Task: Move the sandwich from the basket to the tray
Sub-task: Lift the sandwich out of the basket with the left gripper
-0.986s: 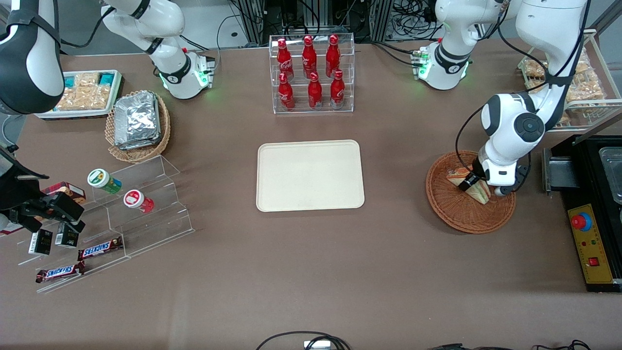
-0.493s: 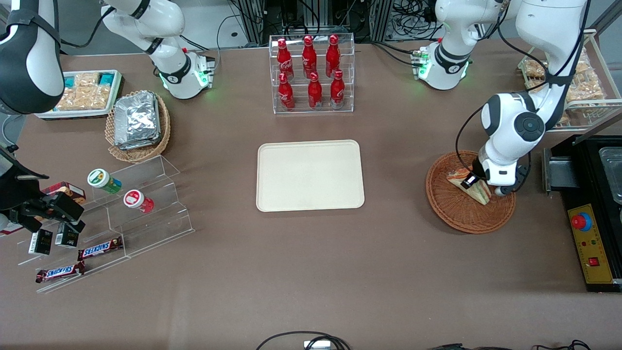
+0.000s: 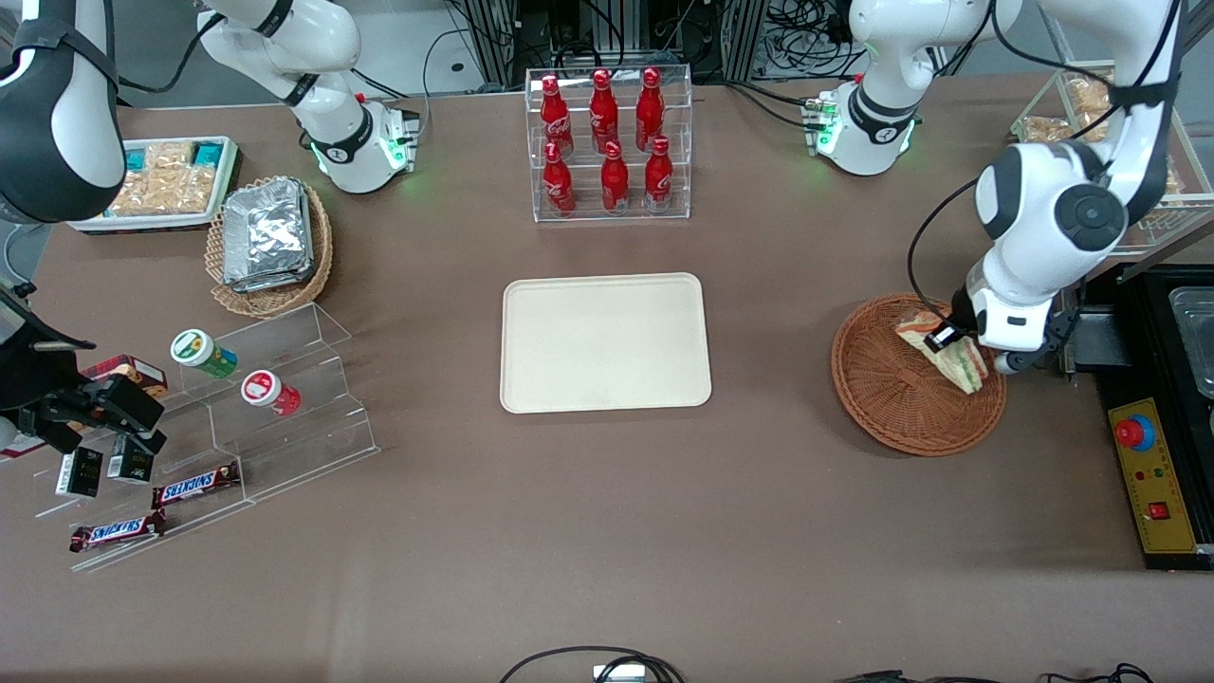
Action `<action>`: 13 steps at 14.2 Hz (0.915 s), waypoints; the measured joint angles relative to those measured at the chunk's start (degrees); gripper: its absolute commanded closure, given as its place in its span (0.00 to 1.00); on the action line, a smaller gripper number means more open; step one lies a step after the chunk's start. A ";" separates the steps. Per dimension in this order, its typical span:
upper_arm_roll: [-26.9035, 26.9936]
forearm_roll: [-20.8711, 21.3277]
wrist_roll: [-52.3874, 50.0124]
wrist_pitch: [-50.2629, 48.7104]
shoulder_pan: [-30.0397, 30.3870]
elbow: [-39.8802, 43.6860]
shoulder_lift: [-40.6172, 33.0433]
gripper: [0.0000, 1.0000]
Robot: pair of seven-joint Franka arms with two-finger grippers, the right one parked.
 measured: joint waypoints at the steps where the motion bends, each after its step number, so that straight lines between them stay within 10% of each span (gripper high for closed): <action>1: -1.13 0.01 1.06 -2.84 -0.08 2.22 -0.22 1.00; 13: -22.67 1.75 4.19 -7.83 -0.76 11.06 1.59 1.00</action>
